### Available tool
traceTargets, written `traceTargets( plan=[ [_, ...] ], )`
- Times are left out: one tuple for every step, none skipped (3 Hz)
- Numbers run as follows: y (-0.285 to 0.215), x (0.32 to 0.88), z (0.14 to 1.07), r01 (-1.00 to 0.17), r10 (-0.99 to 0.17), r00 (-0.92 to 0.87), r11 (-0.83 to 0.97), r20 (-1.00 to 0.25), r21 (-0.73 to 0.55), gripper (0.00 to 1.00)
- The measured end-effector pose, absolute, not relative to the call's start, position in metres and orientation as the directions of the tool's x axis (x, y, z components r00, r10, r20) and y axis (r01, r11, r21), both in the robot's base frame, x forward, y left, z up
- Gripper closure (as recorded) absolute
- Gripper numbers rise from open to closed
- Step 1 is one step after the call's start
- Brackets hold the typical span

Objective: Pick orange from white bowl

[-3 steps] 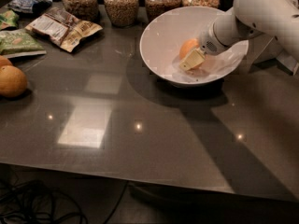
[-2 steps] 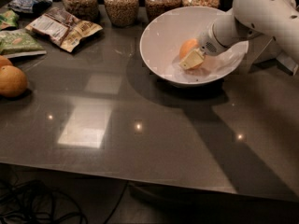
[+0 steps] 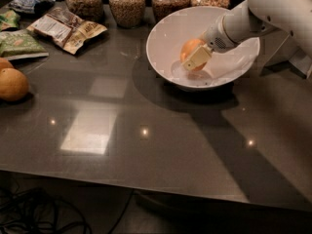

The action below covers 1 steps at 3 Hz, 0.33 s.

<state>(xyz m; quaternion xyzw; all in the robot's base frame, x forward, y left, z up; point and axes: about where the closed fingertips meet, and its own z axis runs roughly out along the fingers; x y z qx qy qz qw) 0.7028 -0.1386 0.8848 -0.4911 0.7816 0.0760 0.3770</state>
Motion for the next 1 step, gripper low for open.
traceTargets(
  plan=[
    [-0.127, 0.6962, 0.9201, -0.836, -0.68, -0.167, 0.481, -0.713, -0.263, 1.0]
  ],
)
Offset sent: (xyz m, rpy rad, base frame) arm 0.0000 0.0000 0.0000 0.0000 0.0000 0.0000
